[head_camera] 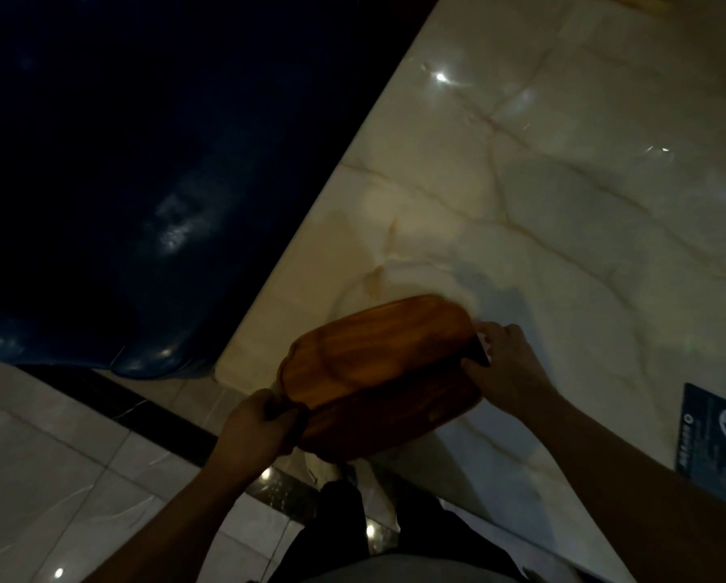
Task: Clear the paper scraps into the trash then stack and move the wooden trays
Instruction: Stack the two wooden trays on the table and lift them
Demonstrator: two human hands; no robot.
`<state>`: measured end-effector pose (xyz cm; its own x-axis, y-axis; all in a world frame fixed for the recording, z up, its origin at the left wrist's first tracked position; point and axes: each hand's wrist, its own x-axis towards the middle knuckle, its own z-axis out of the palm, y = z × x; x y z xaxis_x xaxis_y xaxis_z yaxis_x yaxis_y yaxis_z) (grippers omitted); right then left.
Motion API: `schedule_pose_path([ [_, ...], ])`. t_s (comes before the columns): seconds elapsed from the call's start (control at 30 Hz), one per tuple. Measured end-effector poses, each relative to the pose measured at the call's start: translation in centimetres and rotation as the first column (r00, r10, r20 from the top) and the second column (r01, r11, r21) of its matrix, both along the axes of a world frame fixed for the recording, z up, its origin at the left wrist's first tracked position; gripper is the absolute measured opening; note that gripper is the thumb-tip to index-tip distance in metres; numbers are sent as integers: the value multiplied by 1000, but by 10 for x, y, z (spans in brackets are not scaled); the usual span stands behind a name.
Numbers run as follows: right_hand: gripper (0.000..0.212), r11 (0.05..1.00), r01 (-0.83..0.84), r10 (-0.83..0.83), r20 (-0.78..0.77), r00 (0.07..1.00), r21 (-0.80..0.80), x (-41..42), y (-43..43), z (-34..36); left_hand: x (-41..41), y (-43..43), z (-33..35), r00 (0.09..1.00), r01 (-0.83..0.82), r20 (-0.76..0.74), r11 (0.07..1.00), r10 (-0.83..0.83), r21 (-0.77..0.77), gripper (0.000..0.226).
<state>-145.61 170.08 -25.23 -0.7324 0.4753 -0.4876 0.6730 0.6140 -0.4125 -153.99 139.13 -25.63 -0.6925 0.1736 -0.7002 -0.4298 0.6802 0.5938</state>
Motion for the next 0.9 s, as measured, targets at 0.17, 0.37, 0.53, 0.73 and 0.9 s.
schedule_pose_path([
  [0.17, 61, 989, 134, -128, 84, 988, -67, 0, -1, -9, -12, 1, -3, 999, -39, -2, 999, 40, 34, 28],
  [0.37, 55, 927, 324, -312, 92, 946, -189, -10, -6, -10, -24, 8, -6, 996, 77, -40, 997, -77, 13, 33],
  [0.53, 74, 851, 446, -446, 66, 893, -277, 14, -10, -9, -46, 26, 2, 968, 103, -235, 992, -83, 74, 33],
  [0.73, 46, 769, 569, -610, -70, 789, -292, 54, -17, 25, -54, 50, 22, 964, 134, -258, 951, -61, 277, 29],
  [0.9, 37, 587, 639, -797, -214, 565, -497, 92, -18, 61, -47, 90, 53, 933, 282, -314, 896, -174, 343, 25],
])
